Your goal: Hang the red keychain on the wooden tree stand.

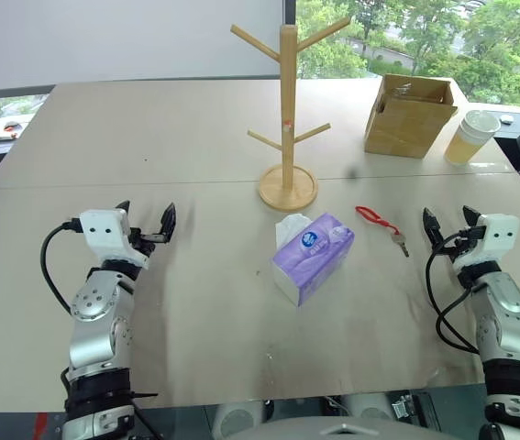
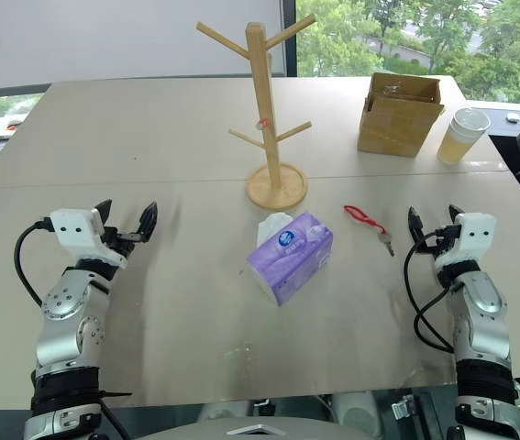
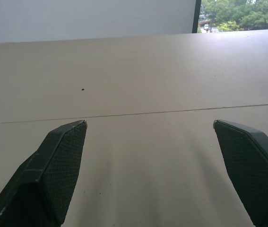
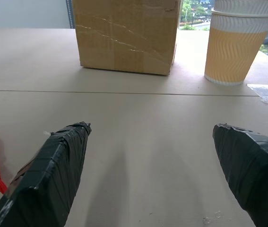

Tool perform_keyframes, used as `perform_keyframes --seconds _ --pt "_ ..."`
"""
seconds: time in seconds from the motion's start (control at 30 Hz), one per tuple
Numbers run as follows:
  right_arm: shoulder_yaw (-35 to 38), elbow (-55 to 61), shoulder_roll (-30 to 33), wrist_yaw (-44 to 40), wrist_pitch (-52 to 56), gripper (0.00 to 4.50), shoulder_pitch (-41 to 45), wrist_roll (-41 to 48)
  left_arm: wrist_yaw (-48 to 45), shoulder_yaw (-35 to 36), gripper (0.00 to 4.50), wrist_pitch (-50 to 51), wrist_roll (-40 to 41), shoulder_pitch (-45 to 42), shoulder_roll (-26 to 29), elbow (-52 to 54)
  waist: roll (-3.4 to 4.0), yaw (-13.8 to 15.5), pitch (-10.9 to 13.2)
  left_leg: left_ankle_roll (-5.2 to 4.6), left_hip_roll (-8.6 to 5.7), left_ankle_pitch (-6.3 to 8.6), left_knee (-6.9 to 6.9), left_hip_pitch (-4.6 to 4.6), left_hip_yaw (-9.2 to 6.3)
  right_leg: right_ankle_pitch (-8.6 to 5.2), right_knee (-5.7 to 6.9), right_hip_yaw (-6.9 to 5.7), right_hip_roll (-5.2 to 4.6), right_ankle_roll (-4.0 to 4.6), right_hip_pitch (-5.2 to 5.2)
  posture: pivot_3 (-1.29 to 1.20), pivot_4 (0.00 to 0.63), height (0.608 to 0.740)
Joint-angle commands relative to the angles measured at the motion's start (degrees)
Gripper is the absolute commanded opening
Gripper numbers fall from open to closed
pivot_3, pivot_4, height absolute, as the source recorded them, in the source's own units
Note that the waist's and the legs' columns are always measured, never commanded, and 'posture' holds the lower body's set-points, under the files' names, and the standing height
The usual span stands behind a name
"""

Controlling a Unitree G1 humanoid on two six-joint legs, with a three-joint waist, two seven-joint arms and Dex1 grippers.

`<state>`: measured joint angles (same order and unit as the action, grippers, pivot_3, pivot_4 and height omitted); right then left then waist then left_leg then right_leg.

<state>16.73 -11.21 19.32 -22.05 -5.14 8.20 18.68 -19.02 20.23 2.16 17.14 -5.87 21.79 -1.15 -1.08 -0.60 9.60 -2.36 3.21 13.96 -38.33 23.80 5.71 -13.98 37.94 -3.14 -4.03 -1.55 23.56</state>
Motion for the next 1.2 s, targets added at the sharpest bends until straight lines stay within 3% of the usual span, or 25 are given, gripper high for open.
perform_keyframes --seconds 0.03,0.77,0.93,1.2 --pt "1.5 2.0 0.9 -0.1 -1.0 4.50 0.1 0.5 -0.8 0.3 4.47 -0.9 0.6 -0.5 0.5 0.8 0.00 0.0 0.0 0.00 0.00 0.00 0.00 0.00 0.00 0.00 0.00 0.00 0.00 0.00 0.00 0.00 0.150 0.740" --pt "1.6 2.4 0.8 -0.2 -1.2 4.50 -0.6 0.6 -2.5 0.4 4.47 -0.8 1.8 -0.4 0.4 1.1 0.00 0.0 0.0 -0.01 0.00 0.00 0.00 0.00 0.00 0.00 0.00 0.00 0.00 0.00 0.00 0.00 0.150 0.740" --pt "1.4 1.7 2.7 -3.2 -0.1 4.50 -0.2 1.4 -16.8 -3.3 4.47 4.4 12.8 3.4 1.6 8.6 0.00 0.0 0.0 0.01 0.01 0.00 0.00 0.00 0.02 0.00 -0.01 0.01 -0.01 0.00 0.00 0.00 0.150 0.740" --pt "1.0 1.5 10.9 -17.6 7.9 4.50 0.8 7.8 -36.1 -6.8 4.47 0.9 17.1 12.8 7.5 16.6 0.10 -0.1 0.0 -0.22 0.04 0.14 0.02 -0.05 0.05 -0.02 0.00 0.04 0.02 0.03 0.01 0.00 0.150 0.740"
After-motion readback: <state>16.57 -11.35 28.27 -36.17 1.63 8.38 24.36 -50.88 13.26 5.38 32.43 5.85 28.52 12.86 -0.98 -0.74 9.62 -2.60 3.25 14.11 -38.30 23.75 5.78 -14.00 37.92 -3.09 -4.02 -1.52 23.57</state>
